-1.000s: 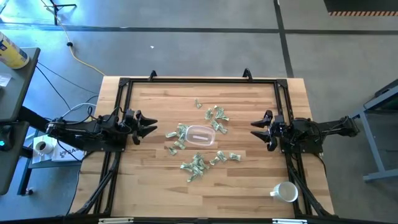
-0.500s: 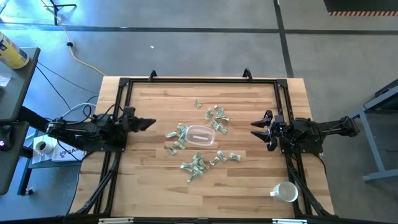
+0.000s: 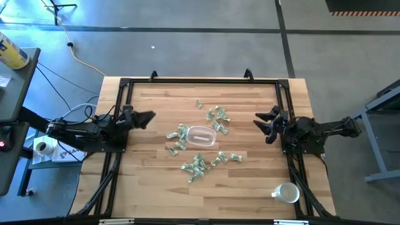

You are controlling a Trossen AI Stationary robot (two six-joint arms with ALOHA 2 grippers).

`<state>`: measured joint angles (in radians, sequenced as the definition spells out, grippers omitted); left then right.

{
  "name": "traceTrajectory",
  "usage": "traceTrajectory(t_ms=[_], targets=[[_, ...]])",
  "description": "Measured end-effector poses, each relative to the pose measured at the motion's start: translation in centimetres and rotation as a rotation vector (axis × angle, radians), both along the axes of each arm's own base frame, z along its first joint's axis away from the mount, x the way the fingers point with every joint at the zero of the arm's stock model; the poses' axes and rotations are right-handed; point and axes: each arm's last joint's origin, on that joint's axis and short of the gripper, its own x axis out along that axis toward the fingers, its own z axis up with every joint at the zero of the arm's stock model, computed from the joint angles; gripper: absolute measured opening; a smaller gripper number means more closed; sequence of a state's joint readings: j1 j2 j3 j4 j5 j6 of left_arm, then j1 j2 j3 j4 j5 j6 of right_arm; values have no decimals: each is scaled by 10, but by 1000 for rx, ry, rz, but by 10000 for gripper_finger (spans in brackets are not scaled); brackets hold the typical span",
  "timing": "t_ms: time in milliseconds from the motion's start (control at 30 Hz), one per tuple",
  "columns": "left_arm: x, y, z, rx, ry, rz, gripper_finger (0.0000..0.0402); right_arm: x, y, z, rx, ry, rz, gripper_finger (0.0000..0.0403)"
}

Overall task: Pick and place Stevia / Truvia into bins
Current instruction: Put the stevia packet into the transparent container

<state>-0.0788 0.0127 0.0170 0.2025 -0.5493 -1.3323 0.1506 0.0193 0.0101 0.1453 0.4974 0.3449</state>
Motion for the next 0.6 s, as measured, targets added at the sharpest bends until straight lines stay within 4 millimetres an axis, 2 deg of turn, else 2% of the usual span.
traceTrajectory(t_ms=[67, 200, 267, 333, 400, 600], targets=[[-2, 3, 1, -26, -9, 116, 223, -1, -1, 2, 127, -69, -31, 200], [-6, 8, -2, -75, 10, 344, 223, -3, -4, 9, 550, -322, -33, 200], [-7, 9, -3, -87, 24, 418, 223, -5, -6, 12, 664, -427, -88, 200], [-7, 10, -3, -90, 27, 441, 223, -9, -9, 17, 666, -513, -208, 200], [-6, 10, -4, -77, 37, 428, 223, -11, -12, 17, 606, -505, -335, 200], [-2, 6, -3, 70, 111, 267, 223, 0, -10, 15, 618, -424, -172, 200]])
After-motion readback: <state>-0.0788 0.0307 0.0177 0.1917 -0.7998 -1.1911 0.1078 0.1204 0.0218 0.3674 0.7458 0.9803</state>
